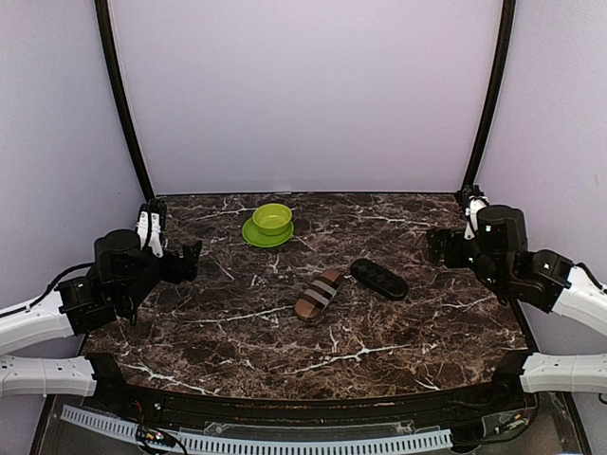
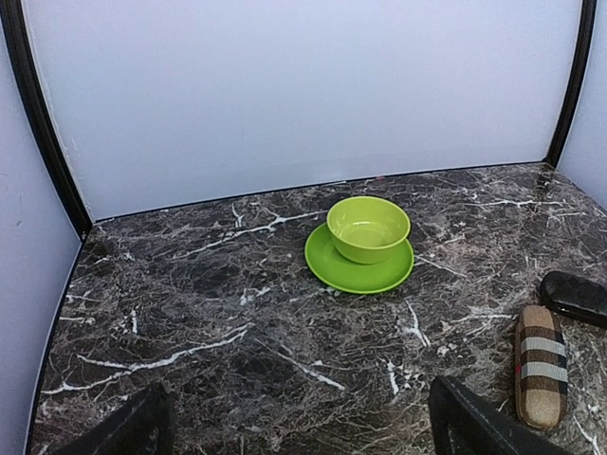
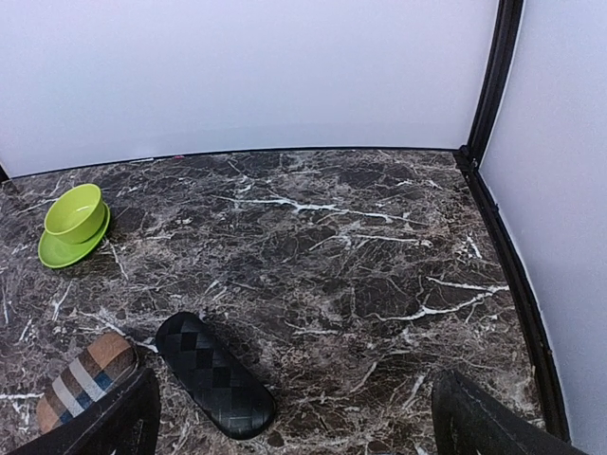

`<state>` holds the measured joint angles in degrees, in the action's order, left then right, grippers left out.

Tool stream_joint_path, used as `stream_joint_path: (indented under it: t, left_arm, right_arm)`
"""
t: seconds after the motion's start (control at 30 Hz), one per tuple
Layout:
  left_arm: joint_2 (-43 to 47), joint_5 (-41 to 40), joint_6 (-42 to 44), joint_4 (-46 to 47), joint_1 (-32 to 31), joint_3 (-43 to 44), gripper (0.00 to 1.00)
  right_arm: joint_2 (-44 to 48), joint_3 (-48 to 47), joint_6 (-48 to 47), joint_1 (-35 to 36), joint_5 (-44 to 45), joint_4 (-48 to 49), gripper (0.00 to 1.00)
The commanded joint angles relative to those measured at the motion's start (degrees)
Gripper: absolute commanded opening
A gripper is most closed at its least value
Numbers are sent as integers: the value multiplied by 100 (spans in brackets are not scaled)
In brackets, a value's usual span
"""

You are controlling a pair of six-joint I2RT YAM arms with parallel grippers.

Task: Organize the sunglasses
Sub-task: Reset both arms

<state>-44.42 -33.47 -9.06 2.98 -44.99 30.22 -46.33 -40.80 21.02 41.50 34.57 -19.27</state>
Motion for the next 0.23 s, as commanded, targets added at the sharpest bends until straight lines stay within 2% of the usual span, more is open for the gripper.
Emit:
stream_joint_path:
  t: [0.0,0.2]
  left_arm:
    - [57,39,97,-52,17,78,95]
    - [95,71,84,-77,17,68,95]
  right_arm:
    - [53,65,-12,-32,74,193,100]
    - [-50,31,43,-32,99,167,100]
